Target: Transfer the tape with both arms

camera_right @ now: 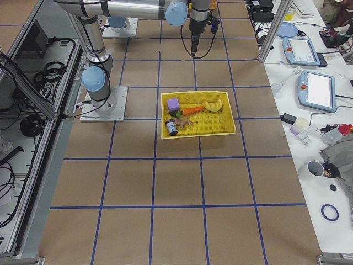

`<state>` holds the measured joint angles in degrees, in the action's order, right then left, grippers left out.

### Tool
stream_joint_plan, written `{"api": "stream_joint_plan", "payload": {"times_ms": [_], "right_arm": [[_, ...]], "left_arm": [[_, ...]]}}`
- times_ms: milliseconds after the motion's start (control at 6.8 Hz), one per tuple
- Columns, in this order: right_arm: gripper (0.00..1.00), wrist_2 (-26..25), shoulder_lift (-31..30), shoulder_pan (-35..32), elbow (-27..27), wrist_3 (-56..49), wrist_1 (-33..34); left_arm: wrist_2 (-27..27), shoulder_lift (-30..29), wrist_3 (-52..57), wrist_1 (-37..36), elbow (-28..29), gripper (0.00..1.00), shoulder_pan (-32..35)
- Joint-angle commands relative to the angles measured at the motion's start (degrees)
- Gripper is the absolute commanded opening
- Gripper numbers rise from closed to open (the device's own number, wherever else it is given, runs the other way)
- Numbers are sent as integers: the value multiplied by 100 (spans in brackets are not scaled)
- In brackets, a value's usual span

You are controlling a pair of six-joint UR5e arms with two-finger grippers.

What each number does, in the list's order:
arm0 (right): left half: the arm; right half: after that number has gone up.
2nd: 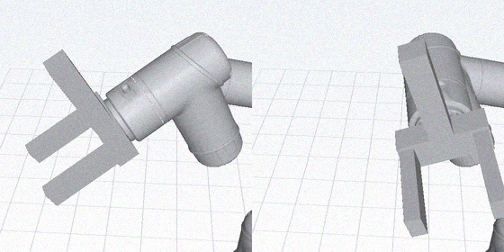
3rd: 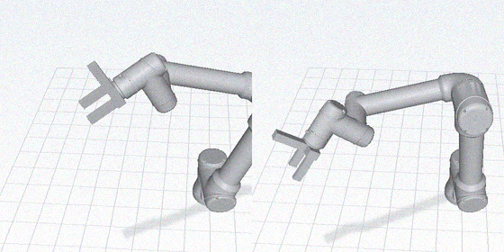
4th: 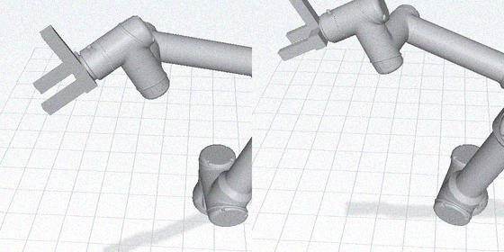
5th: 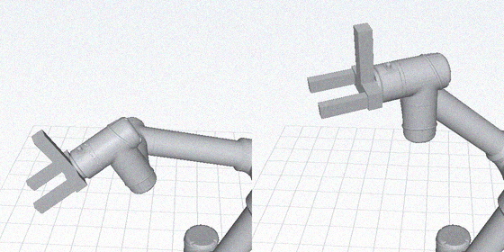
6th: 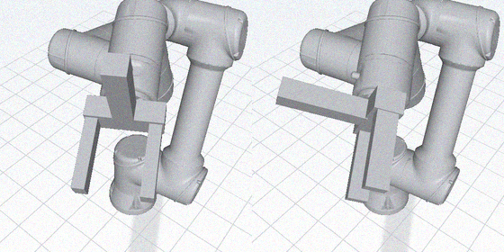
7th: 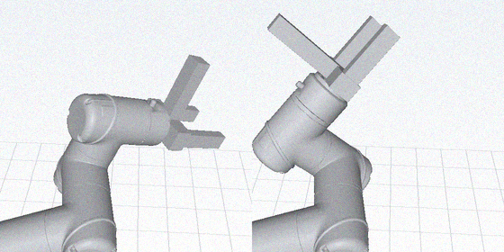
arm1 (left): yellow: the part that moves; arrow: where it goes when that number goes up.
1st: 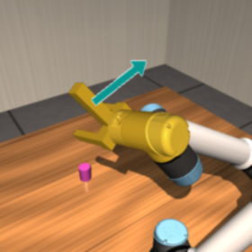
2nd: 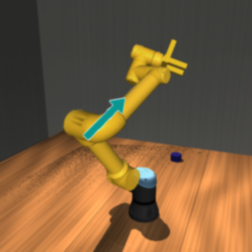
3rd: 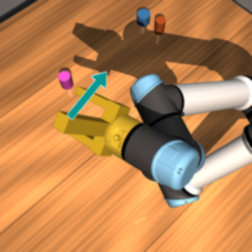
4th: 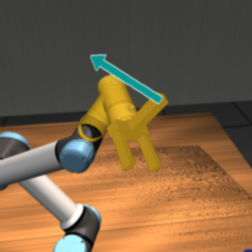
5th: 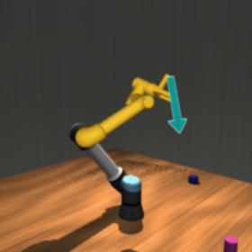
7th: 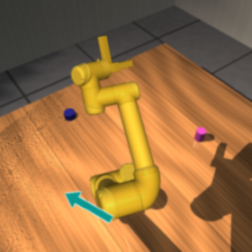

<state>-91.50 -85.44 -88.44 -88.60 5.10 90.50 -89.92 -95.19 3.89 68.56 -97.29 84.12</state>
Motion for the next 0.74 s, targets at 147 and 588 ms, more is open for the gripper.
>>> {"api": "stream_joint_plan", "payload": {"times_ms": [147, 588], "right_arm": [[100, 8, 1, -7, 1, 0, 99], [100, 18, 10, -7, 1, -9, 134]], "left_arm": [[115, 273, -750, 2007, 761, 100, 763], [-278, 282, -653, 2319, 896, 100, 746]]}}
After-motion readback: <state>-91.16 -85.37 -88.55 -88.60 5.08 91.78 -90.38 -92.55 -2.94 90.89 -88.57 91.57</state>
